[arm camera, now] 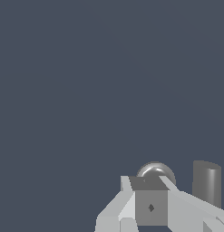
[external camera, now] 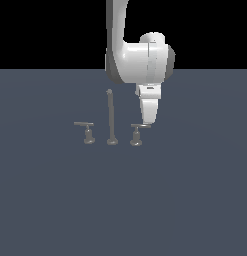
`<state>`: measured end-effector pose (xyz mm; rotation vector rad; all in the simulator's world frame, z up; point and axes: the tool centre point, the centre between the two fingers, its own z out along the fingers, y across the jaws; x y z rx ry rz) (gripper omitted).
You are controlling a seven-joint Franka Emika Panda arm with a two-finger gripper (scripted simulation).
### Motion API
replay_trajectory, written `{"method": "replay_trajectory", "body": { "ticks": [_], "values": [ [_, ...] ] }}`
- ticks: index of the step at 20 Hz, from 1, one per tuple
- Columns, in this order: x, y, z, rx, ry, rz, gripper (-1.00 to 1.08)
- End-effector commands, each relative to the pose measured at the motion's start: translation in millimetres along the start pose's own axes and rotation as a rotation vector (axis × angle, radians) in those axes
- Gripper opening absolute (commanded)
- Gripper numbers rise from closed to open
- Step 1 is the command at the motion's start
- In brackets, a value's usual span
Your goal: Turn on the faucet by rotating a designated handle.
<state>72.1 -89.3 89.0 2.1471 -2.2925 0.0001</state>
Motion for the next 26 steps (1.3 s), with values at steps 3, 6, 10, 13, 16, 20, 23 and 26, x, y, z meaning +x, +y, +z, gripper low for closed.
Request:
{"method": "replay_trajectory", "body": {
  "ticks": [3, 6, 10, 13, 16, 20, 23, 26],
  "values": [
    [8, 12, 0, 0.0, 0.0, 0.001, -1.0],
    [13, 21, 0, 0.0, 0.0, 0.001, -1.0],
    [10, 20, 0, 0.009, -0.002, -0.003, -1.0],
    [9, 30, 0, 0.007, -0.002, -0.002, -1.0],
    [9, 39, 0, 0.005, -0.001, -0.001, -1.0],
    [8, 52, 0, 0.003, -0.001, 0.0, -1.0],
    [7, 62, 0, 0.001, -0.001, 0.001, -1.0],
    [13, 60, 0, 0.006, 0.003, 0.015, -1.0]
  ]
}}
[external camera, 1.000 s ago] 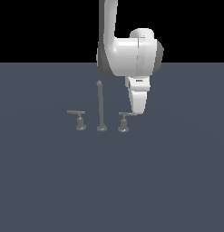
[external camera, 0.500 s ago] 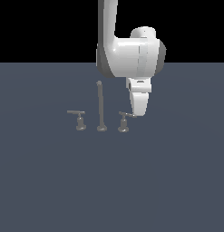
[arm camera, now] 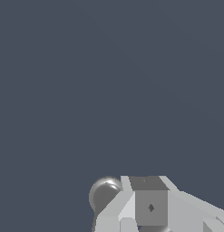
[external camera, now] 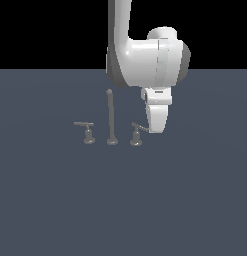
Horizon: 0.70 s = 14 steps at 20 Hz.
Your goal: Turn on the faucet by rotating a designated handle.
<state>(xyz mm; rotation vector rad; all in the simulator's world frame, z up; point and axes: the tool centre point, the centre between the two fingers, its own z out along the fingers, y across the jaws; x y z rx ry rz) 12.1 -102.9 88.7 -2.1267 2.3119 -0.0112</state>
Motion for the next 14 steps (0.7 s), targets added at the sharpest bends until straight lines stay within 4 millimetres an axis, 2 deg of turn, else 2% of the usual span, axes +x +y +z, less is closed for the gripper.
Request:
{"method": "replay_trajectory", "body": {
  "ticks": [1, 9, 10, 11, 14],
  "values": [
    [-8, 4, 0, -0.001, -0.001, -0.005, -1.0],
    [-42, 25, -1, -0.005, -0.004, -0.015, -1.0],
    [-42, 25, -1, -0.005, -0.004, -0.015, -1.0],
    [-17, 21, 0, 0.0, 0.004, 0.02, -1.0],
    [-40, 19, 0, -0.002, 0.001, 0.007, -1.0]
  ]
}}
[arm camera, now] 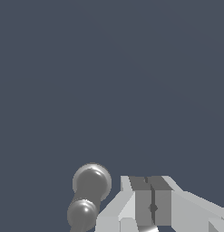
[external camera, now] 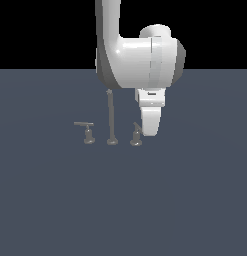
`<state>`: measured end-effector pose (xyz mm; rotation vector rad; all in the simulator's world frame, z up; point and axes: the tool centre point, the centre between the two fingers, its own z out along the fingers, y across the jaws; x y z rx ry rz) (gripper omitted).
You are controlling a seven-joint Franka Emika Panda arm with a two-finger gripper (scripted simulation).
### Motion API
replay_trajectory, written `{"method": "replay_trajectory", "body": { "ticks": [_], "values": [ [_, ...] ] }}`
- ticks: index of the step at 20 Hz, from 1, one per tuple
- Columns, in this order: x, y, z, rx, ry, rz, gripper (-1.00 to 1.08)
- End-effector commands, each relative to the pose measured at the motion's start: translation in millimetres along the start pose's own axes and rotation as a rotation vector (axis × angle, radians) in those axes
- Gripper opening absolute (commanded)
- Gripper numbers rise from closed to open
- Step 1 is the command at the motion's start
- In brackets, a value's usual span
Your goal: Turn on the faucet by rotating a designated handle.
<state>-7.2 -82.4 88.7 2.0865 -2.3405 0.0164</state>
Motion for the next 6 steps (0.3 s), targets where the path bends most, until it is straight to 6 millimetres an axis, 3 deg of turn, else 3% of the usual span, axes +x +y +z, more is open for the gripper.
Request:
{"method": "replay_trajectory", "body": {
  "ticks": [1, 5, 6],
  "values": [
    [-29, -1, 0, -0.001, -0.007, -0.028, -1.0],
    [-60, -2, -1, -0.003, -0.011, -0.045, -1.0],
    [-60, -2, -1, -0.003, -0.011, -0.045, -1.0]
  ]
}}
